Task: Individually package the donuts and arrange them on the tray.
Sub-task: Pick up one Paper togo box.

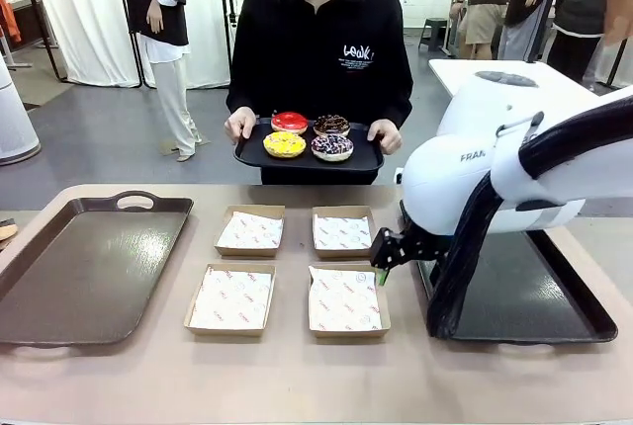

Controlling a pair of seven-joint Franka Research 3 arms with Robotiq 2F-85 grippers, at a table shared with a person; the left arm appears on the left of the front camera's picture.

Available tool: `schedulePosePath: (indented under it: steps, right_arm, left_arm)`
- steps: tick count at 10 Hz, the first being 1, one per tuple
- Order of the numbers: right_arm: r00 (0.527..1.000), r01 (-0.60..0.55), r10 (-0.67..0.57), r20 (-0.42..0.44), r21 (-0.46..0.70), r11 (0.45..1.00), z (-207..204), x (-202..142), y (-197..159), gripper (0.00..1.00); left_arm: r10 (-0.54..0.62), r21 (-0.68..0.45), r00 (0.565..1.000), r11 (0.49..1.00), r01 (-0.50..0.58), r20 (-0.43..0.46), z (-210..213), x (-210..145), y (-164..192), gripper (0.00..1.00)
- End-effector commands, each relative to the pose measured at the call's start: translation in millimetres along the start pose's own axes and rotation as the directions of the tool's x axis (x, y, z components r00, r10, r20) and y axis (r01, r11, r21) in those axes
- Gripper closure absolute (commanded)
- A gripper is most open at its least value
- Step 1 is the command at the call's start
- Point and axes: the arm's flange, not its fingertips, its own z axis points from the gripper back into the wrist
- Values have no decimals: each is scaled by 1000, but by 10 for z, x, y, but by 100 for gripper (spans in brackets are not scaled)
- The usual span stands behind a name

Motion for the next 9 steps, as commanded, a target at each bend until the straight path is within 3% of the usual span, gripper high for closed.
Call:
schedulePosePath:
  steps: [1, 9]
  right_arm:
    - [1000, 18, -17, 20, -5, 1000, 84, 39, -83, 0]
    - [1000, 21, -21, 15, 9, 1000, 80, 54, -99, 0]
  left_arm:
    - [-9, -19, 1000, 1000, 9, 6, 14, 4, -6, 0]
    - [-9, -19, 1000, 1000, 9, 6, 14, 4, -6, 0]
